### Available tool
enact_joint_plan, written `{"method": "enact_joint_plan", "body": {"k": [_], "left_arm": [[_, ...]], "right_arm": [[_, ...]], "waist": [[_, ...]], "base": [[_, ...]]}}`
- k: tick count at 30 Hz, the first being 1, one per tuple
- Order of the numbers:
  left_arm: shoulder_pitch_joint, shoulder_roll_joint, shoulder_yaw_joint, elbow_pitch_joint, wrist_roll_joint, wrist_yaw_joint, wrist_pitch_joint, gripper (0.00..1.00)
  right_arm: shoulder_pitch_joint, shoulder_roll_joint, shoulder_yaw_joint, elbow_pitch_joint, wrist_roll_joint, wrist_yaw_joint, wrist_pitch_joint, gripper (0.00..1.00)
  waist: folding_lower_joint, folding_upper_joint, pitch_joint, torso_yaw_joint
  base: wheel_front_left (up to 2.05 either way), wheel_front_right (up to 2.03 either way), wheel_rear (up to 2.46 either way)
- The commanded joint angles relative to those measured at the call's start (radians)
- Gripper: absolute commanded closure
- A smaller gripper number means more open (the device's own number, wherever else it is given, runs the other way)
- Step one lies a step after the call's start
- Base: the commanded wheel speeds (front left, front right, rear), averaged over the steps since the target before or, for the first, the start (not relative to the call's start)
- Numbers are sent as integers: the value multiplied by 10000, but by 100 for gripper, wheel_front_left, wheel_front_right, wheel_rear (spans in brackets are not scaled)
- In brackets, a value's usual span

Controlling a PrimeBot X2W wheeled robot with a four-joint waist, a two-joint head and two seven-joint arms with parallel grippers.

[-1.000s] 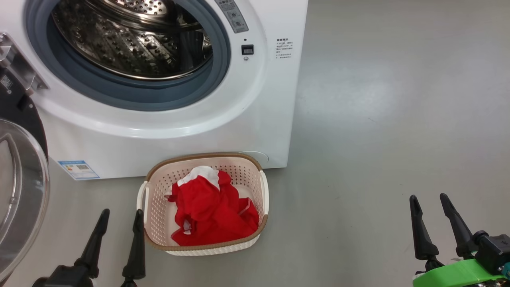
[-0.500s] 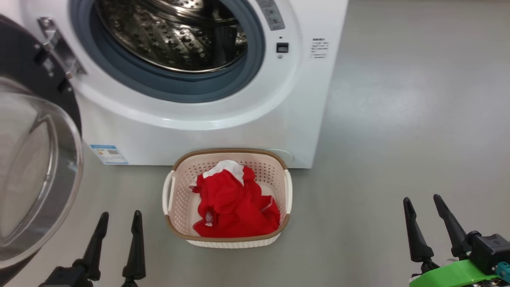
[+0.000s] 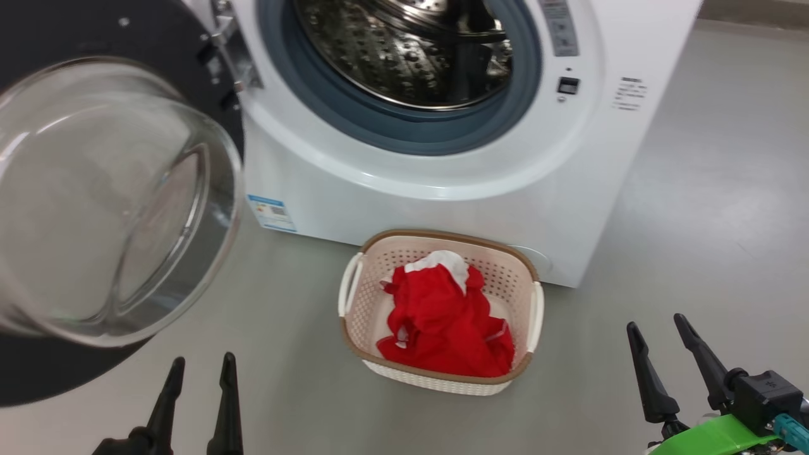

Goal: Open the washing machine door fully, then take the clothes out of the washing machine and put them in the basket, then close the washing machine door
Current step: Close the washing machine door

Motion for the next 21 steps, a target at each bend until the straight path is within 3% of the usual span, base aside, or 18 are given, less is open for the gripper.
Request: {"method": "enact_joint_plan", "body": {"k": [1, 8, 21], "left_arm": [[-45, 74, 284, -191, -89, 66, -21, 0], [232, 74, 171, -186, -130, 224, -21, 0], [737, 74, 267, -740, -378, 686, -21, 0]], "right_arm": [[-297, -169, 313, -193, 6, 63, -63, 0], [-216, -238, 553, -94, 52, 63, -63, 0], [-883, -447, 1424, 291, 218, 63, -63, 0]], "waist": [[0, -1, -181, 842], [0, -1, -445, 1780], [0, -1, -402, 1932]], "base": [[0, 0, 0], [0, 0, 0], [0, 0, 0]]}}
